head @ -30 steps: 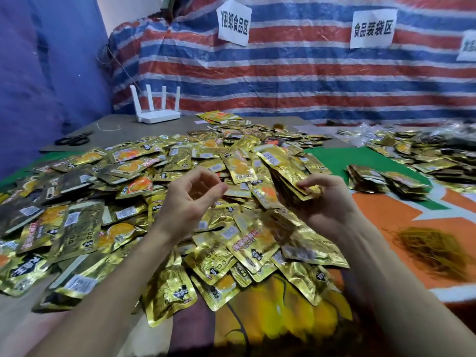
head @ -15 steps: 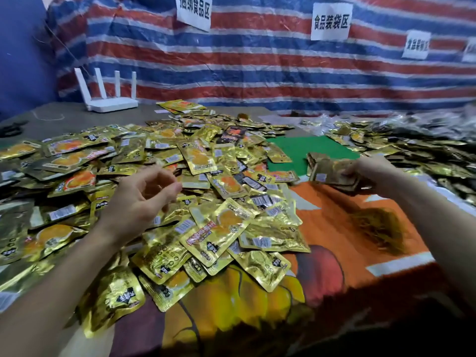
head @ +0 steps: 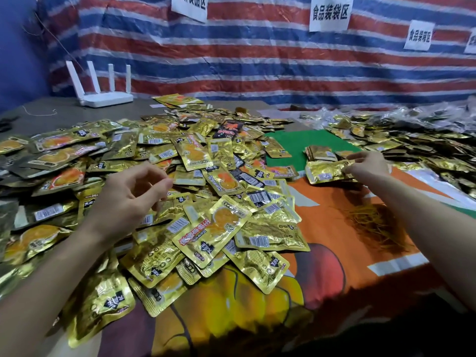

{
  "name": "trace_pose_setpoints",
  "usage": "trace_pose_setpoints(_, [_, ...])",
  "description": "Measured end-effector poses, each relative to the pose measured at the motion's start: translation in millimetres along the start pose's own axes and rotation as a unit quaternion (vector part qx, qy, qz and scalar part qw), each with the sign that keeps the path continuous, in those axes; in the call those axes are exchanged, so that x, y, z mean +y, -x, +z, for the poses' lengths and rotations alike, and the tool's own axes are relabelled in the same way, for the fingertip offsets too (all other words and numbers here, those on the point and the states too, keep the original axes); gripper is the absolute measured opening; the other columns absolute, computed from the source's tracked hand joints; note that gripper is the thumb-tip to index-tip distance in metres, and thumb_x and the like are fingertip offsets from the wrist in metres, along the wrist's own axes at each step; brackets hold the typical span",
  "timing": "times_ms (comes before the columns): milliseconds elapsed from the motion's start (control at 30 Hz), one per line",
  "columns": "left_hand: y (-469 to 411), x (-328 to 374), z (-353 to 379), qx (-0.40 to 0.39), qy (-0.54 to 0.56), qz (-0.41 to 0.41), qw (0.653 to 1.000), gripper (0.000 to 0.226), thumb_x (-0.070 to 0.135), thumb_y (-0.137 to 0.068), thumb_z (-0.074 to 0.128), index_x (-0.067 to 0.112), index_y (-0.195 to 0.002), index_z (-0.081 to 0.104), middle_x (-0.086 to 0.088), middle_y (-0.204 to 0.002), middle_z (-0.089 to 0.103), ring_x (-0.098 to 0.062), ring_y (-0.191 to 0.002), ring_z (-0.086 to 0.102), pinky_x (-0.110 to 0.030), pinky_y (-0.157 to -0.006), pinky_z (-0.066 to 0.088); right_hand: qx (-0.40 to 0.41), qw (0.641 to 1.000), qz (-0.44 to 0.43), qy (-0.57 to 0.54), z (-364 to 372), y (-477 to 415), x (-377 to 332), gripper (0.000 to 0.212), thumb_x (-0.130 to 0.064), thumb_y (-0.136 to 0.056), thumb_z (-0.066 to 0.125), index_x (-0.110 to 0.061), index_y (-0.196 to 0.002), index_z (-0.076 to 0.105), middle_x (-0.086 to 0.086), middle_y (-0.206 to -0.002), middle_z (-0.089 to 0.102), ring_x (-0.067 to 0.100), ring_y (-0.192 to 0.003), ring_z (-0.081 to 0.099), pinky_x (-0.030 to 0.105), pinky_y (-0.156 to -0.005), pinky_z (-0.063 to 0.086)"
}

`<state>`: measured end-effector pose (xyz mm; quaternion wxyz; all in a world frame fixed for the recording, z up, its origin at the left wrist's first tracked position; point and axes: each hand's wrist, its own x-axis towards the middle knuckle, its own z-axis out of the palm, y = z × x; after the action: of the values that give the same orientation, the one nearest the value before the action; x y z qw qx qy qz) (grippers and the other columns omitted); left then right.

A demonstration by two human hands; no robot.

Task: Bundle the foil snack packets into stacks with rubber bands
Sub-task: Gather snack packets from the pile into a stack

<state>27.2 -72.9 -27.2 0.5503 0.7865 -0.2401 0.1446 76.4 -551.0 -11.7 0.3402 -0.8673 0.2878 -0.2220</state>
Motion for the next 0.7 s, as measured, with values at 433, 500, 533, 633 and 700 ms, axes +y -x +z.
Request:
trace_pose_setpoints(433, [0,-3,14,-0.100,-0.164,-0.008,0.981,0.031,0.055,-0.075,0.066,0.029,-0.092,0.067,0.012,-0.086,0.065,0.000,-0.074,0.060,-0.018,-0.061,0.047,-0.228,0.949,-0.214,0.023,3,116,-79,0.047,-0.038,-0.090,0.073,-0.013,-0.129,0.062,0.002,-0.121,0.066,0.004,-0.093,0.062,0.015,-0.072,0.047])
trace_pose_setpoints(500, [-1,-4,16,-0.124,-0.187,-0.024,0.974,0.042,0.066,-0.073,0.071,0.032,-0.096,0.066,0.014,-0.092,0.064,0.000,-0.078,0.060,-0.025,-0.067,0.048,-0.300,0.925,-0.228,0.051,14,138,-95,0.057,-0.045,-0.089,0.073,-0.010,-0.132,0.059,0.002,-0.122,0.065,0.000,-0.090,0.060,0.012,-0.067,0.046])
trace_pose_setpoints(533, [0,-4,18,-0.137,-0.195,-0.028,0.971,0.051,0.075,-0.070,0.071,0.033,-0.099,0.065,0.016,-0.097,0.063,0.001,-0.082,0.061,-0.026,-0.071,0.049,-0.320,0.918,-0.229,0.059,21,146,-102,0.062,-0.049,-0.088,0.072,-0.009,-0.133,0.057,0.004,-0.126,0.065,0.005,-0.092,0.062,0.017,-0.073,0.050])
trace_pose_setpoints(633, [1,-3,21,-0.111,-0.229,-0.019,0.967,0.070,0.086,-0.062,0.055,0.033,-0.108,0.063,0.014,-0.116,0.061,-0.007,-0.108,0.059,-0.043,-0.099,0.049,-0.331,0.915,-0.223,0.053,42,165,-120,0.079,-0.059,-0.086,0.069,-0.010,-0.145,0.047,0.009,-0.139,0.058,0.018,-0.105,0.063,0.033,-0.090,0.052])
trace_pose_setpoints(700, [-2,-4,17,-0.031,-0.290,-0.034,0.956,0.085,0.090,-0.065,0.046,0.032,-0.126,0.058,0.007,-0.135,0.057,-0.016,-0.126,0.051,-0.050,-0.112,0.033,-0.320,0.920,-0.223,0.037,57,170,-131,0.093,-0.064,-0.084,0.069,-0.013,-0.154,0.033,0.009,-0.154,0.044,0.025,-0.124,0.056,0.036,-0.097,0.048])
